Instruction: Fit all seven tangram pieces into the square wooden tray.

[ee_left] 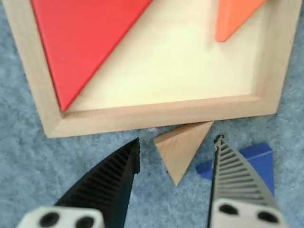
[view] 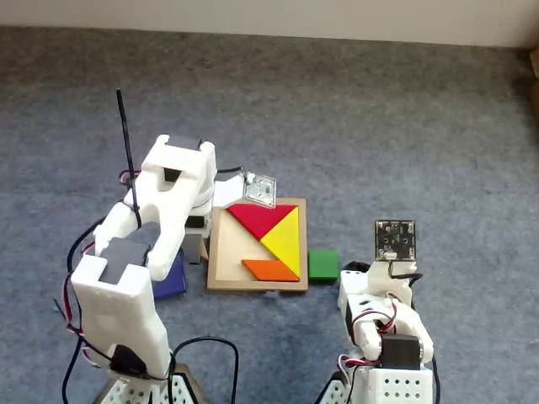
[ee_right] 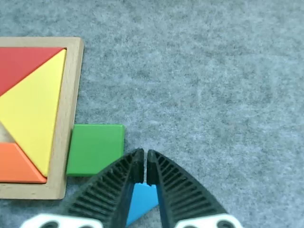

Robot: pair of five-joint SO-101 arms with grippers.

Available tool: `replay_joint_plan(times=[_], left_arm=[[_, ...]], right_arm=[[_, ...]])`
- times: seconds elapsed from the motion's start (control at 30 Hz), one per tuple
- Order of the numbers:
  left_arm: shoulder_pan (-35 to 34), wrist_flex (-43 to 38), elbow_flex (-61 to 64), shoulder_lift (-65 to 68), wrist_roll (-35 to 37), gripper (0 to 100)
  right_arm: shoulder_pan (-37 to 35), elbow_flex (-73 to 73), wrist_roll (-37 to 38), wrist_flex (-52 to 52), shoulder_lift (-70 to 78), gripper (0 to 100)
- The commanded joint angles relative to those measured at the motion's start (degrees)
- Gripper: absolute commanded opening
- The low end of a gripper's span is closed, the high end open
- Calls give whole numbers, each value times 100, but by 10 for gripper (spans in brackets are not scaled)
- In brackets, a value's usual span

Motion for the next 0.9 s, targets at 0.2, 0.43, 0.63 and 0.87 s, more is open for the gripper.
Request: replay_joint_plan(times=[0.2, 0.43, 0.63, 0.87], left_arm=[[207, -334, 57, -13, -44, 248], [189, -308, 57, -4, -53, 223], [171, -281, 75, -4, -44, 182], [163, -316, 259, -57, -35, 178]], right_arm=[[84, 523, 62, -66, -31, 27], [84, 523, 62, -66, -31, 27], [84, 523, 62, -66, -31, 27], [84, 523, 62, -66, -31, 27]])
